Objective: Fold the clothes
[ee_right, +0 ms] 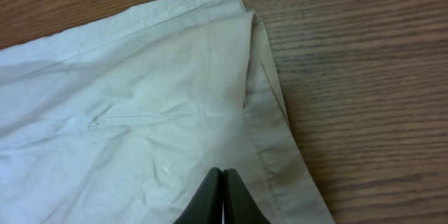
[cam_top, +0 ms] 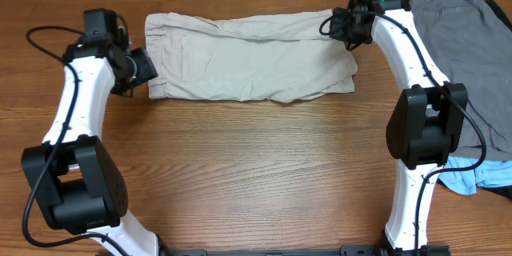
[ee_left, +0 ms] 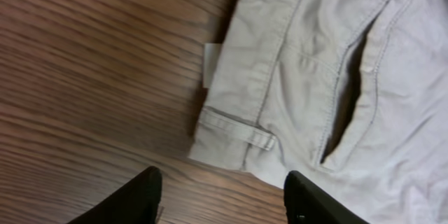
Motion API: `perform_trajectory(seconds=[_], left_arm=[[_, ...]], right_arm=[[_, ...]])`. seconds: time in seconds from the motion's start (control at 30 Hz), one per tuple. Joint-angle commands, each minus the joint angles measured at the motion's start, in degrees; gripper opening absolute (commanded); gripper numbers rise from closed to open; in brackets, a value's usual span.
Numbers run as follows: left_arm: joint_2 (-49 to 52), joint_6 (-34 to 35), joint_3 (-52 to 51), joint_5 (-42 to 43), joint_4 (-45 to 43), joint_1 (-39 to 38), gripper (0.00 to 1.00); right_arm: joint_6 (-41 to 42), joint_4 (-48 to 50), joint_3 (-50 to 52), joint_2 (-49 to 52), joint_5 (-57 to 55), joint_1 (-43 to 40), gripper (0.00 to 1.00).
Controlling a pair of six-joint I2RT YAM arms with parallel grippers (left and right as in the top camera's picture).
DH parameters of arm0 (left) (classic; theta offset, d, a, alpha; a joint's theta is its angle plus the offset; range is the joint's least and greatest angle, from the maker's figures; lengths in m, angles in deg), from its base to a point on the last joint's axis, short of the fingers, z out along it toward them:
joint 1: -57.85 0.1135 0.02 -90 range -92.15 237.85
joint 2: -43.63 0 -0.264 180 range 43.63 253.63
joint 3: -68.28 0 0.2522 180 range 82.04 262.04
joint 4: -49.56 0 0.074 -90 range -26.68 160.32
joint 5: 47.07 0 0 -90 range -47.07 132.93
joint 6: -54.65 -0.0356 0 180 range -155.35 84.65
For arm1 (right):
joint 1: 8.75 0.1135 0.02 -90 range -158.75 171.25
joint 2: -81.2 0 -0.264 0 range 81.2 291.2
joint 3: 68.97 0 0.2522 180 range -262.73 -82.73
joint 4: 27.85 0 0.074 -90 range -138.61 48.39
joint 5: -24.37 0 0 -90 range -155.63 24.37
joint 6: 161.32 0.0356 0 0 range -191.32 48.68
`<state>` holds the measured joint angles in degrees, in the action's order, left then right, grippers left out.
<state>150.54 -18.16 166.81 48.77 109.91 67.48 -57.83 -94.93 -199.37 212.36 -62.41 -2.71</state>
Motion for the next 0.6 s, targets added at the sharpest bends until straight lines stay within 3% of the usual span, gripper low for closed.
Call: perform_trajectory(seconds=[0.0,0.3,0.57], left_arm=[[0.6,-5.2,0.5,1.9,-1.0,0.5,0.62],[5.6,-14.3,0.5,6.7,-6.7,0.5,0.84],[13.0,-17.4,0.5,11.0,-12.8,0.9,0.88]], right_arm=[[-0.4,0.3,1.6,0.8,0.5,0.0,0.04],[-0.4,0.7,2.0,2.6,0.2,0.1,0.04],[-0.4,0.5,3.6,2.6,0.1,0.1,0.04]])
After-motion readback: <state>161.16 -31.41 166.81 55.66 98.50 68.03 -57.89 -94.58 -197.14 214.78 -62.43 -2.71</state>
